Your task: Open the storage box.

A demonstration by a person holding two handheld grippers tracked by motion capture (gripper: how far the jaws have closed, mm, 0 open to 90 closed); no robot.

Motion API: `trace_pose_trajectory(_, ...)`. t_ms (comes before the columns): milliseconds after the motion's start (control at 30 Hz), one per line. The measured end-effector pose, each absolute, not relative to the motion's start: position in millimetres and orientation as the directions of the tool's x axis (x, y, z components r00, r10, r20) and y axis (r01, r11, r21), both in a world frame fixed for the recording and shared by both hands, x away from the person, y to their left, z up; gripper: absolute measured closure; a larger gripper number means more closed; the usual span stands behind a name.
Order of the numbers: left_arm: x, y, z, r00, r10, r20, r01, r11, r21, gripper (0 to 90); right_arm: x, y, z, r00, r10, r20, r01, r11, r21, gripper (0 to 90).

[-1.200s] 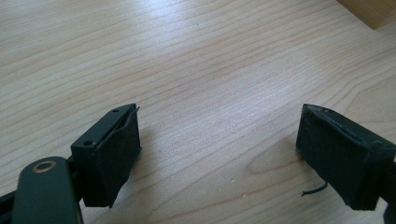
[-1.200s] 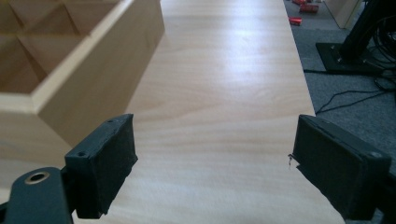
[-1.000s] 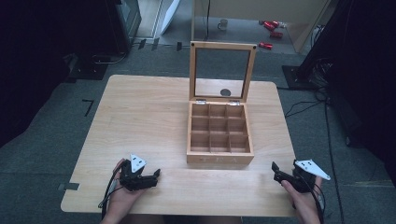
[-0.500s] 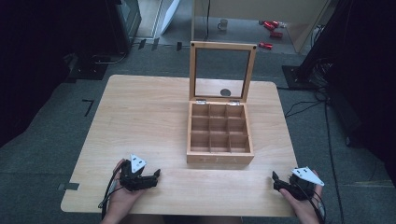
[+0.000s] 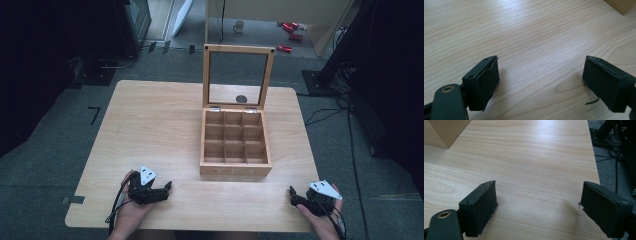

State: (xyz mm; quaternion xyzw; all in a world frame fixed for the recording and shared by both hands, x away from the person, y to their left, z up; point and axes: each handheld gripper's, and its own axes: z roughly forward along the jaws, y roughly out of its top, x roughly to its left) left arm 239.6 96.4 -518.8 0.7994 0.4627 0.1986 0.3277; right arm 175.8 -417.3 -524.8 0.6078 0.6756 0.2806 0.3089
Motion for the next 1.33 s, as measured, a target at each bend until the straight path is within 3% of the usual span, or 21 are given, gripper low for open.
trace_pose_trajectory(267, 239.5, 96.3, -518.8, 0.496, 0.868, 0.014, 0.608, -0.36, 0.707, 14.4, 177.5, -425.6, -525.5, -0.067, 0.997, 0.029, 0.681, 0.024, 0.732, 12.7)
trace_pose_trajectory(1333, 239.7, 96.0, -518.8, 0.507, 0.862, 0.013, 0.604, -0.366, 0.708, 14.5, 178.0, -425.6, -525.7, -0.061, 0.998, 0.028, 0.684, 0.022, 0.729, 10.4)
